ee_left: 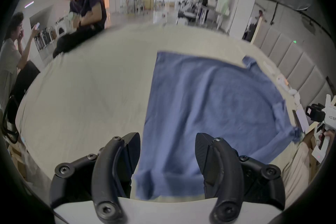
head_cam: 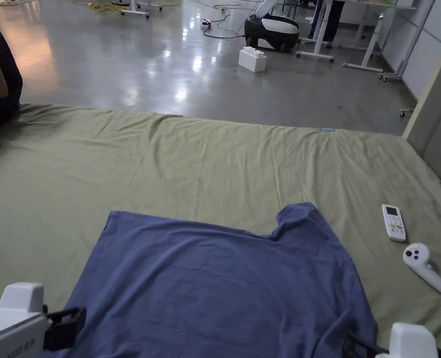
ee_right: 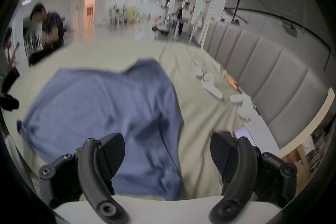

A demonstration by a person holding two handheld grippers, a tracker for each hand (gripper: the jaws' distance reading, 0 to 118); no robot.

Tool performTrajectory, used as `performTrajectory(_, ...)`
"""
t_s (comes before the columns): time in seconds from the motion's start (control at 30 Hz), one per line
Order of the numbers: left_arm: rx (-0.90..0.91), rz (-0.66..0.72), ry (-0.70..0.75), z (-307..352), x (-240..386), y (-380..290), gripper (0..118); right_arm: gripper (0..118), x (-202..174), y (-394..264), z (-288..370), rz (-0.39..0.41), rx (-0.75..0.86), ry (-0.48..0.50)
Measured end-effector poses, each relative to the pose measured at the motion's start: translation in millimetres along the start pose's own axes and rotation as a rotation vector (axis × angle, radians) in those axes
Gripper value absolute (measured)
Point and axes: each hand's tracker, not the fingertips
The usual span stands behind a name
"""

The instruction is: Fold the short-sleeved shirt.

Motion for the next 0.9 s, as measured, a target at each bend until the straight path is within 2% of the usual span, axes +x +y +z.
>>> performTrajectory(0.1,0.131,-0.022,-0.001,11,28,16,64,95,-21,21,10,-0.025,0.149,0.005)
performTrajectory(0.17,0.221,-0.044,0.026,19,47,22,63,76,-34,32,12,-0.012,0.221,-0.01)
performTrajectory(0.2,0.268,-0.064,0.028,23,56,24,62,63,-41,37,12,-0.021,0.252,-0.014)
performTrajectory(0.23,0.316,-0.081,0.033,26,62,27,59,44,-45,40,13,-0.03,0.283,-0.012)
performTrajectory(0.27,0.346,-0.081,0.044,29,69,29,54,32,-49,44,13,-0.025,0.31,-0.009)
performTrajectory(0.3,0.376,-0.083,0.057,32,76,31,43,23,-54,47,12,-0.033,0.316,-0.008)
performTrajectory(0.33,0.398,-0.091,0.07,34,83,33,25,16,-58,50,10,-0.036,0.333,-0.008)
performTrajectory(0.37,0.422,-0.104,0.082,34,85,34,15,13,-62,52,10,-0.033,0.345,-0.009)
performTrajectory(0.43,0.457,-0.101,0.102,37,93,34,6,2,-68,55,9,-0.025,0.38,-0.013)
performTrajectory(0.53,0.483,-0.092,0.063,40,94,34,0,1,-73,57,8,-0.015,0.414,-0.012)
performTrajectory(0.77,0.431,-0.076,0.045,44,79,33,0,0,-74,58,11,-0.019,0.419,0.014)
performTrajectory(0.9,0.299,-0.074,0.052,43,50,26,0,1,-71,57,8,-0.022,0.393,0.029)
